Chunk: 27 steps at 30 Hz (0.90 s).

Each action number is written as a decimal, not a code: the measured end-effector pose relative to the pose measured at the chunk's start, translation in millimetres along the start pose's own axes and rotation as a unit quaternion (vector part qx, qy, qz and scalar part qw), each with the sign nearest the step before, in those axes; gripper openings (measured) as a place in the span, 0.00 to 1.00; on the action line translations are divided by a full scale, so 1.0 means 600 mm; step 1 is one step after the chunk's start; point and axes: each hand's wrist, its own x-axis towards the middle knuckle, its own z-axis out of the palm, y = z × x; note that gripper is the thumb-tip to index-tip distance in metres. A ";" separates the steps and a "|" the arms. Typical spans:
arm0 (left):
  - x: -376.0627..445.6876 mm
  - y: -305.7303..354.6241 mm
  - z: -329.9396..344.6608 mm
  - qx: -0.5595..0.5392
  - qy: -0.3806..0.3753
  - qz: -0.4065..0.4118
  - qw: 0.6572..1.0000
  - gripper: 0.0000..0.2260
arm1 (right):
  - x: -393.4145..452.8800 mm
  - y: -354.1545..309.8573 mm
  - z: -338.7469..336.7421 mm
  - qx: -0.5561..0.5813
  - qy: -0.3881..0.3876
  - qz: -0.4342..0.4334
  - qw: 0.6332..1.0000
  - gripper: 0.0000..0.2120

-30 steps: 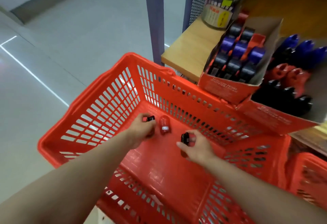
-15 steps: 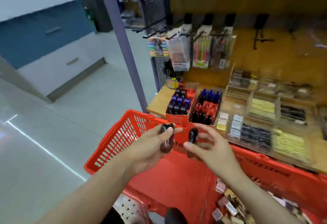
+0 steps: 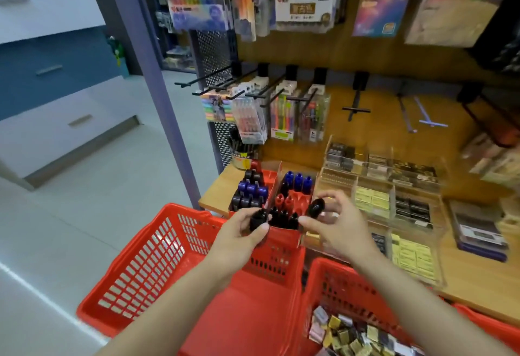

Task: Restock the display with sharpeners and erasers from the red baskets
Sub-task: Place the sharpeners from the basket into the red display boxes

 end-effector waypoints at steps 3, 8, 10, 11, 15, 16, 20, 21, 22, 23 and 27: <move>0.068 -0.017 -0.001 0.064 0.047 0.011 0.997 0.15 | 0.093 -0.001 -0.027 -0.132 0.031 -0.018 0.991 0.23; 0.151 -0.052 0.029 0.162 0.002 0.052 0.985 0.10 | 0.217 0.001 0.002 -0.324 0.015 -0.061 0.944 0.26; 0.166 -0.069 0.040 0.202 -0.015 0.063 0.977 0.07 | 0.248 0.007 0.024 -0.355 -0.008 -0.048 0.934 0.27; 0.173 -0.076 0.042 0.209 -0.015 0.064 0.976 0.07 | 0.259 0.011 0.033 -0.369 -0.017 -0.040 0.928 0.28; 0.191 -0.087 0.033 0.226 -0.005 0.058 0.972 0.16 | 0.289 0.034 0.059 -0.415 -0.038 -0.021 0.909 0.23; 0.193 -0.089 0.031 0.222 -0.002 0.057 0.973 0.16 | 0.294 0.037 0.063 -0.421 -0.040 -0.018 0.906 0.20; 0.199 -0.098 0.035 0.210 0.000 0.057 0.976 0.17 | 0.304 0.046 0.073 -0.452 -0.068 -0.039 0.889 0.17; 0.198 -0.099 0.037 0.209 0.002 0.057 0.976 0.17 | 0.304 0.049 0.074 -0.457 -0.075 -0.044 0.885 0.17; 0.197 -0.099 0.039 0.208 0.003 0.055 0.977 0.17 | 0.305 0.051 0.075 -0.463 -0.083 -0.048 0.881 0.18; 0.197 -0.100 0.040 0.205 0.000 0.052 0.977 0.17 | 0.305 0.052 0.076 -0.468 -0.091 -0.051 0.878 0.18; 0.199 -0.104 0.040 0.196 -0.007 0.044 0.980 0.18 | 0.303 0.049 0.076 -0.460 -0.131 -0.048 0.877 0.19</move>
